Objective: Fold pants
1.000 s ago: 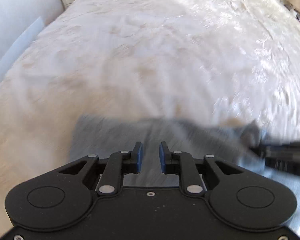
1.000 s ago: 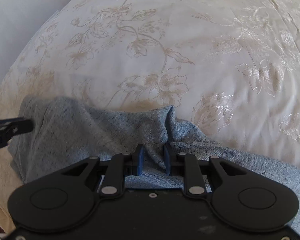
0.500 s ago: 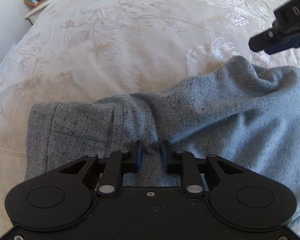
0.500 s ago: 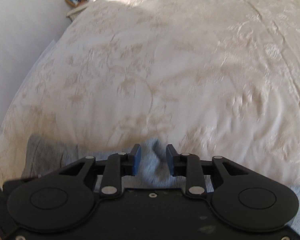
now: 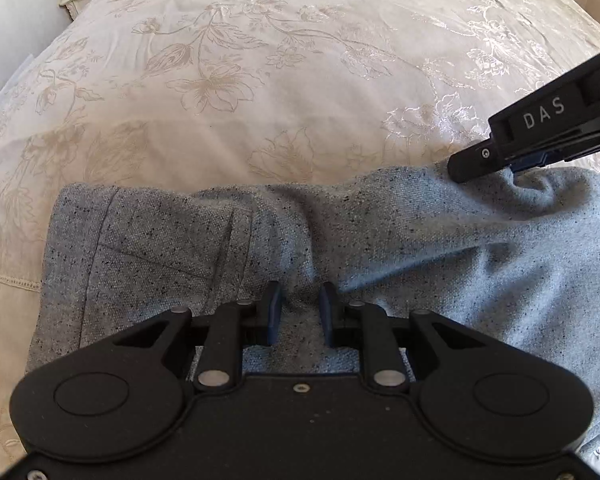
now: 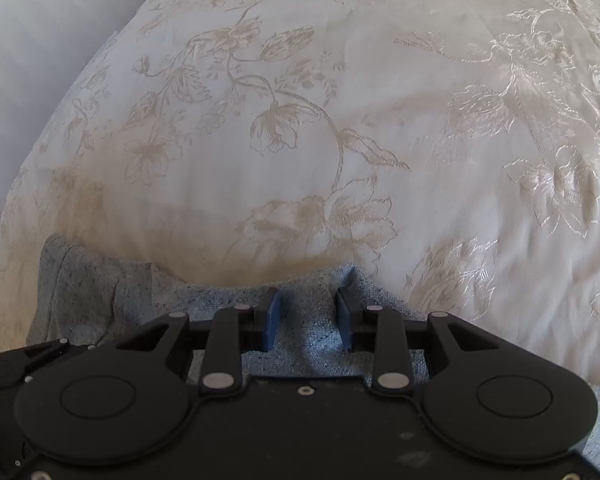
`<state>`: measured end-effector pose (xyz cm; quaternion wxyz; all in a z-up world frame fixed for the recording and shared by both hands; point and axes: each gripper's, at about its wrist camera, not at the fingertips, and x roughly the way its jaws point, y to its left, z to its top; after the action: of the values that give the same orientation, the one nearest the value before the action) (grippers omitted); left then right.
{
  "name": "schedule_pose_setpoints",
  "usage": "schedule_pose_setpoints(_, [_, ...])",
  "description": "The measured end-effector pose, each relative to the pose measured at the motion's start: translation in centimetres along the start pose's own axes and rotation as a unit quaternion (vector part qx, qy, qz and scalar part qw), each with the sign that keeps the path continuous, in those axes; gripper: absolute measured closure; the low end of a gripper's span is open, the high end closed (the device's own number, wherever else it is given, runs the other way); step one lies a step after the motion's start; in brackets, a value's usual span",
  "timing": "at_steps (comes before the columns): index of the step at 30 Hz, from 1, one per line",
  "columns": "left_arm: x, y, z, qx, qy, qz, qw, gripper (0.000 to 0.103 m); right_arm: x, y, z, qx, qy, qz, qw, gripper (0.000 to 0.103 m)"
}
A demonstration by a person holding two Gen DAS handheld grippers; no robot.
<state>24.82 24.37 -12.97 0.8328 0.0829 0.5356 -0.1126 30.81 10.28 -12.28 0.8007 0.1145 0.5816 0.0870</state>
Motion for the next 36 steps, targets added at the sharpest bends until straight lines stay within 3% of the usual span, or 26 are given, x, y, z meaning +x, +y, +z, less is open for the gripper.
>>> schedule_pose_setpoints(3, [-0.1,0.0,-0.1,0.001,-0.003,-0.001,1.0,0.075,0.2,-0.4,0.2,0.011,0.003,0.01,1.0,0.07])
schedule_pose_setpoints(4, [-0.1,0.1,-0.2,0.001,-0.006,-0.002,1.0,0.075,0.2,-0.6,0.2,0.017,0.006,0.014,1.0,0.077])
schedule_pose_setpoints(5, [-0.2,0.0,-0.3,0.001,-0.008,-0.002,1.0,0.075,0.3,-0.7,0.3,0.02,0.007,0.02,1.0,0.098])
schedule_pose_setpoints(8, [-0.4,0.1,-0.7,0.004,-0.017,-0.005,0.9998,0.075,-0.4,-1.1,2.1,0.042,-0.022,0.024,0.999,0.099])
schedule_pose_setpoints(10, [-0.6,-0.1,-0.9,0.008,-0.022,-0.004,0.9997,0.075,1.0,-1.8,3.6,0.061,-0.008,0.011,0.998,0.099])
schedule_pose_setpoints(15, [-1.5,0.0,-1.0,0.006,-0.008,-0.009,0.9999,0.074,2.7,-1.5,3.2,0.048,-0.013,-0.006,0.999,0.095])
schedule_pose_setpoints(19, [-3.6,1.4,0.0,-0.014,0.008,-0.015,0.9998,0.074,-1.3,-2.2,3.0,0.054,-0.086,-0.039,0.994,0.08])
schedule_pose_setpoints(22, [-5.5,3.4,0.5,-0.058,-0.025,0.004,0.998,0.068,-5.0,-2.0,2.1,0.041,-0.129,-0.035,0.99,0.079])
schedule_pose_setpoints(24, [-5.7,4.6,0.4,-0.08,-0.026,0.024,0.9962,0.068,-6.1,-1.4,0.7,0.027,-0.124,-0.02,0.992,0.079])
schedule_pose_setpoints(28, [-3.6,6.6,-1.6,-0.097,0.034,0.056,0.9931,0.068,-5.4,-0.3,-2.4,0.009,-0.087,-0.017,0.996,0.079])
schedule_pose_setpoints(31, [-3.4,7.1,-3.2,-0.085,0.045,0.074,0.9926,0.065,-1.8,-1.2,-3.3,0.034,-0.044,-0.062,0.996,0.081])
schedule_pose_setpoints(32, [-3.6,7.1,-3.5,-0.079,0.049,0.08,0.9925,0.065,-0.8,-1.7,-3.2,0.043,-0.032,-0.073,0.996,0.087])
schedule_pose_setpoints(34, [-4.2,7.2,-4.0,-0.084,0.059,0.084,0.9912,0.065,0.1,-2.5,-3.2,0.06,-0.036,-0.079,0.994,0.089])
schedule_pose_setpoints(36, [-5.1,7.3,-4.0,-0.097,0.069,0.086,0.9891,0.067,-1.1,-2.1,-3.3,0.061,-0.052,-0.079,0.994,0.083])
